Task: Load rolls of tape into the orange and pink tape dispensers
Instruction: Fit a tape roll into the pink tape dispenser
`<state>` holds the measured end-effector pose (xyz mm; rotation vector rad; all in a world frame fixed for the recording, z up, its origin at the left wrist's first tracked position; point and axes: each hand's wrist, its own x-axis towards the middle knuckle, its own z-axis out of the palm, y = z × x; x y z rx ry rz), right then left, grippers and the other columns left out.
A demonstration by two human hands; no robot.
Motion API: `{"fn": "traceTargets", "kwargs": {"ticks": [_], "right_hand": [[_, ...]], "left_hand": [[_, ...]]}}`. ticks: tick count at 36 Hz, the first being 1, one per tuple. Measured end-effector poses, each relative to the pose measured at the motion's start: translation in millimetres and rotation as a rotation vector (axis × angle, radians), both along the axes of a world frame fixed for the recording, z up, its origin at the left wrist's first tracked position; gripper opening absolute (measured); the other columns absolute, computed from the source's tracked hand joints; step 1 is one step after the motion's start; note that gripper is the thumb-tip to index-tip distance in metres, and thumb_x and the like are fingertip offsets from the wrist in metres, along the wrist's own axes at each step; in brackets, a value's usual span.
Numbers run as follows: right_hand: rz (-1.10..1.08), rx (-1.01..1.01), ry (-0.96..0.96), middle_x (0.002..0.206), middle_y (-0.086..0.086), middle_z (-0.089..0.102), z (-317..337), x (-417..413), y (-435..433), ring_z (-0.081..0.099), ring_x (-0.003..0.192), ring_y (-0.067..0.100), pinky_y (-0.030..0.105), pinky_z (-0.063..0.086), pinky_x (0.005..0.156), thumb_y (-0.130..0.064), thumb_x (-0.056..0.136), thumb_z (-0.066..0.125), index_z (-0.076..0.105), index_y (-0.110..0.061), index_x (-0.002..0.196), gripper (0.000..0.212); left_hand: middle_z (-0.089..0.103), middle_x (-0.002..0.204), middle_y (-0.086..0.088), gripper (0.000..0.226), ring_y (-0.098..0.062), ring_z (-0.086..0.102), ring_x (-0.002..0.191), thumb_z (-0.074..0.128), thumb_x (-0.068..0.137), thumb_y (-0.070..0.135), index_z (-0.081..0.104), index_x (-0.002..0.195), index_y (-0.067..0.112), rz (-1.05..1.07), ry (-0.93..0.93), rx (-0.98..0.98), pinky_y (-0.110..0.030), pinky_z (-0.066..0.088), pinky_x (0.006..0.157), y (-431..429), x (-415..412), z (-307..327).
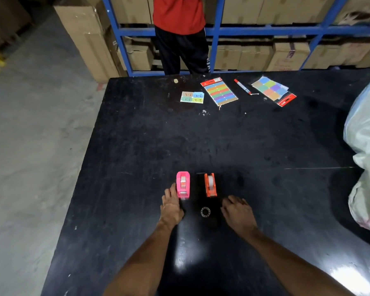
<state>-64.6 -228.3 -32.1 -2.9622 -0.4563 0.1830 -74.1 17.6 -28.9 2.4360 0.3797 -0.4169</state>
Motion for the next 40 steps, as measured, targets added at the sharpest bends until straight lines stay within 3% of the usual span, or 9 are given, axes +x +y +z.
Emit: {"fn": "traceTargets", "kwargs": {"ticks": [3, 9, 13, 19, 28, 32, 35, 38, 40], "right_hand": [[-0.067, 0.043, 0.106, 0.101, 0.003, 0.061, 2.4, 0.0, -11.9, 0.066, 0.09, 0.026, 0.039, 0.056, 0.073, -0.027, 0.079, 0.075, 0.063, -0.018, 0.099, 0.025], [-0.058, 0.101, 0.352, 0.14, 0.006, 0.042, -2.7, -0.2, -20.3, 0.061, 0.117, 0.031, 0.041, 0.052, 0.094, -0.03, 0.086, 0.07, 0.043, -0.02, 0.144, 0.065], [-0.037, 0.136, 0.379, 0.144, 0.007, 0.038, -11.7, 0.5, -20.0, 0.06, 0.119, 0.033, 0.041, 0.052, 0.097, -0.027, 0.086, 0.071, 0.041, -0.021, 0.146, 0.067], [-0.01, 0.141, 0.379, 0.139, 0.006, 0.038, -14.3, 4.8, -21.0, 0.062, 0.113, 0.033, 0.041, 0.053, 0.093, -0.025, 0.087, 0.069, 0.046, -0.019, 0.141, 0.059], [-0.01, 0.146, 0.395, 0.136, 0.005, 0.039, -20.7, 9.6, -24.9, 0.063, 0.109, 0.033, 0.044, 0.055, 0.09, -0.024, 0.087, 0.069, 0.05, -0.017, 0.138, 0.055], [-0.012, 0.156, 0.397, 0.135, 0.007, 0.04, -21.2, 12.3, -23.7, 0.063, 0.109, 0.034, 0.045, 0.055, 0.089, -0.023, 0.088, 0.067, 0.052, -0.016, 0.137, 0.051], [-0.013, 0.177, 0.396, 0.132, 0.008, 0.042, -21.6, 12.8, -24.0, 0.063, 0.106, 0.036, 0.046, 0.055, 0.086, -0.023, 0.088, 0.064, 0.054, -0.014, 0.132, 0.046], [-0.01, 0.202, 0.373, 0.127, 0.008, 0.043, -21.9, 11.8, -24.1, 0.064, 0.099, 0.037, 0.046, 0.055, 0.082, -0.026, 0.091, 0.06, 0.056, -0.014, 0.124, 0.035], [-0.015, 0.206, 0.362, 0.124, 0.007, 0.044, -21.9, 11.6, -22.5, 0.064, 0.095, 0.037, 0.045, 0.055, 0.08, -0.027, 0.094, 0.057, 0.056, -0.013, 0.12, 0.03]], "left_hand": [[0.043, 0.131, -0.012, 0.075, -0.031, 0.048, 0.114, 0.057, 0.072, 0.012, 0.034, 0.143, 0.006, -0.007, -0.085, 0.007, -0.047, 0.046, 0.102, -8.6, -16.8, -15.3], [0.043, 0.132, -0.012, 0.075, -0.028, 0.053, 0.106, 0.053, 0.072, 0.02, 0.035, 0.143, 0.004, 0.006, -0.167, 0.01, -0.04, 0.054, 0.091, -47.2, -31.0, -15.8], [0.036, 0.139, -0.019, 0.084, -0.034, 0.05, 0.116, 0.064, 0.075, 0.015, 0.024, 0.148, 0.002, 0.11, -0.1, 0.004, -0.041, 0.048, 0.103, -63.0, -31.2, -14.4], [0.038, 0.119, -0.015, 0.1, -0.041, 0.058, 0.102, 0.085, 0.067, 0.04, 0.027, 0.141, 0.004, 0.36, -0.108, -0.038, -0.05, 0.057, 0.085, -60.9, -14.5, -15.8], [0.034, 0.139, -0.01, 0.115, -0.036, 0.059, 0.115, 0.087, 0.062, 0.05, 0.02, 0.147, 0.011, 0.29, -0.127, -0.083, -0.049, 0.056, 0.087, -36.2, 13.2, -26.7], [0.03, 0.145, -0.008, 0.112, -0.023, 0.051, 0.122, 0.09, 0.064, 0.036, 0.023, 0.151, 0.014, 0.18, -0.146, -0.161, -0.036, 0.052, 0.098, -19.5, 21.7, -34.9], [0.028, 0.139, -0.006, 0.113, -0.024, 0.051, 0.122, 0.09, 0.059, 0.01, 0.026, 0.153, 0.021, 0.113, -0.121, -0.296, -0.043, 0.049, 0.107, -2.1, 33.8, -47.6], [0.031, 0.133, 0.003, 0.117, -0.031, 0.052, 0.122, 0.087, 0.053, 0.004, 0.029, 0.152, 0.027, -0.007, -0.074, -0.36, -0.048, 0.05, 0.104, 14.3, 49.9, -53.3], [0.033, 0.136, 0.001, 0.118, -0.032, 0.054, 0.118, 0.087, 0.052, -0.005, 0.03, 0.15, 0.028, -0.094, -0.027, -0.344, -0.037, 0.049, 0.1, 19.3, 60.6, -42.2]]}}
